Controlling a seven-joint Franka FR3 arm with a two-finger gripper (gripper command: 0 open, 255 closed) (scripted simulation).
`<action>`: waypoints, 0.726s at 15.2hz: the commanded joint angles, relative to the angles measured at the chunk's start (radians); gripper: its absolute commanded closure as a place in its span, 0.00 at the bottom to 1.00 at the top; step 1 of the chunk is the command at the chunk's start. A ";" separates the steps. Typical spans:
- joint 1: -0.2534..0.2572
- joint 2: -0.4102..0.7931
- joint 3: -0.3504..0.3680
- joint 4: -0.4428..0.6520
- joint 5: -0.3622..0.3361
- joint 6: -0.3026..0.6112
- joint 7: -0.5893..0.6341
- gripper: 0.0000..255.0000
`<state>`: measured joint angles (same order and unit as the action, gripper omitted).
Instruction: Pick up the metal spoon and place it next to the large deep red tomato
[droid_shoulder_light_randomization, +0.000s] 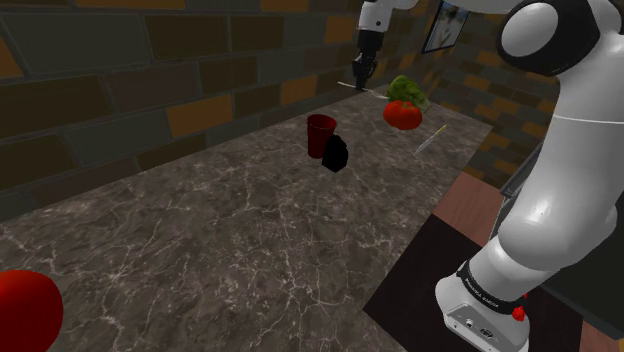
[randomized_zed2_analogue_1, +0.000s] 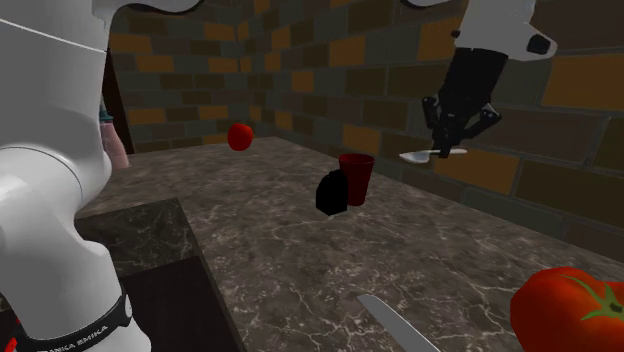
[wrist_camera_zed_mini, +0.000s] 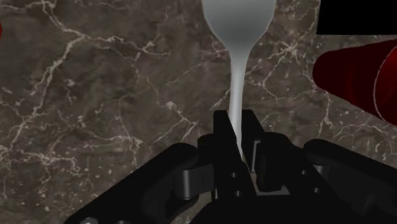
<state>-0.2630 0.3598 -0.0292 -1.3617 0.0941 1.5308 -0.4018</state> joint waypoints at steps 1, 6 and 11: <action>-0.025 0.027 -0.012 0.042 -0.002 -0.019 -0.036 1.00; -0.104 0.106 -0.046 0.164 -0.005 -0.069 -0.142 1.00; -0.101 0.096 -0.046 0.082 -0.005 0.003 -0.146 1.00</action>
<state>-0.3654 0.4599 -0.0752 -1.2604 0.0890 1.5180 -0.5469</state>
